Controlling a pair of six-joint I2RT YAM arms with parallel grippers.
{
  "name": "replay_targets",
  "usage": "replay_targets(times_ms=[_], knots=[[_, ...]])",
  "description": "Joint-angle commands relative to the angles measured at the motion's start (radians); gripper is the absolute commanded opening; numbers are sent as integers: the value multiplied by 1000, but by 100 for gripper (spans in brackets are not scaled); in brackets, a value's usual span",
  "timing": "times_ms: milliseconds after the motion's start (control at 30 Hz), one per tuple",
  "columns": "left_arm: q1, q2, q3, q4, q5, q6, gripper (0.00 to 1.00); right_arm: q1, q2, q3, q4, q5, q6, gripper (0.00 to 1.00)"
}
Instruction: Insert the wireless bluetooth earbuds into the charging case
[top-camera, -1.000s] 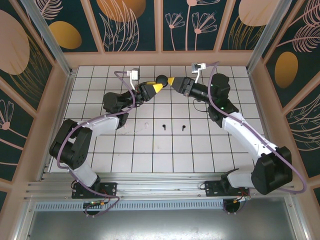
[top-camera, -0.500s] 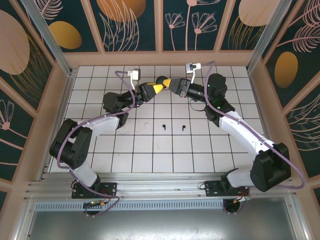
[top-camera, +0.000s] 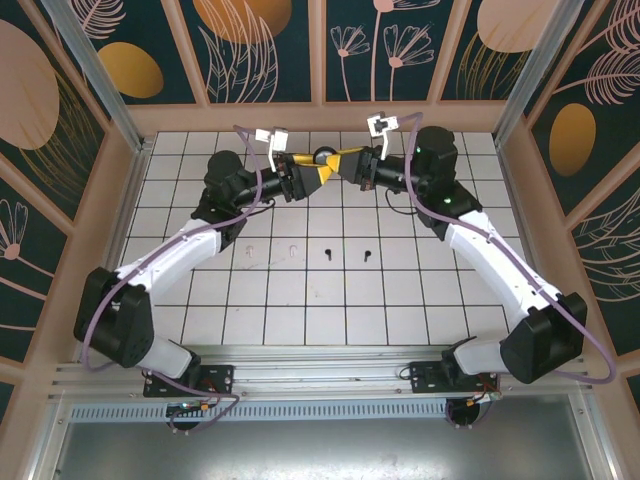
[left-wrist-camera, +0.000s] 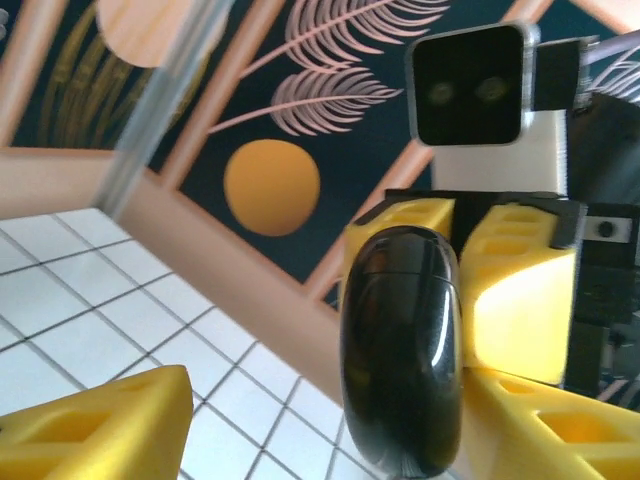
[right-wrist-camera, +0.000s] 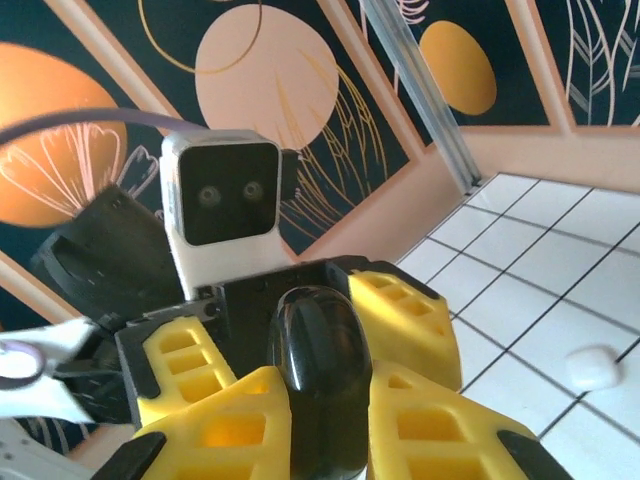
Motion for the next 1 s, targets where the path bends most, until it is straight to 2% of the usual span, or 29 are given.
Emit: replay_targets(times_ms=[0, 67, 133, 200, 300, 400, 500, 767, 967], knots=[[-1, -72, 21, -329, -183, 250, 74, 3, 26, 80, -295, 0, -286, 7], [-1, -109, 16, -402, -231, 370, 75, 4, 31, 89, -354, -15, -388, 7], [-1, -138, 16, -476, -218, 510, 77, 6, 28, 83, -389, -35, -478, 7], [-1, -159, 12, -531, -171, 631, 79, 9, 23, 80, -415, -39, -540, 6], [-1, -182, -10, -543, -53, 713, 82, 12, 19, 79, -443, -51, -611, 5], [0, -165, -9, -522, 60, 716, 81, 17, 13, 73, -458, -98, -668, 5], [-1, -132, 5, -501, 127, 692, 76, 23, 6, 68, -469, -117, -701, 5], [8, -61, 14, -411, 244, 587, 61, 24, -26, 30, -419, -120, -687, 5], [8, -44, -13, -293, 285, 497, 45, 24, -40, 1, -371, -140, -662, 5]])
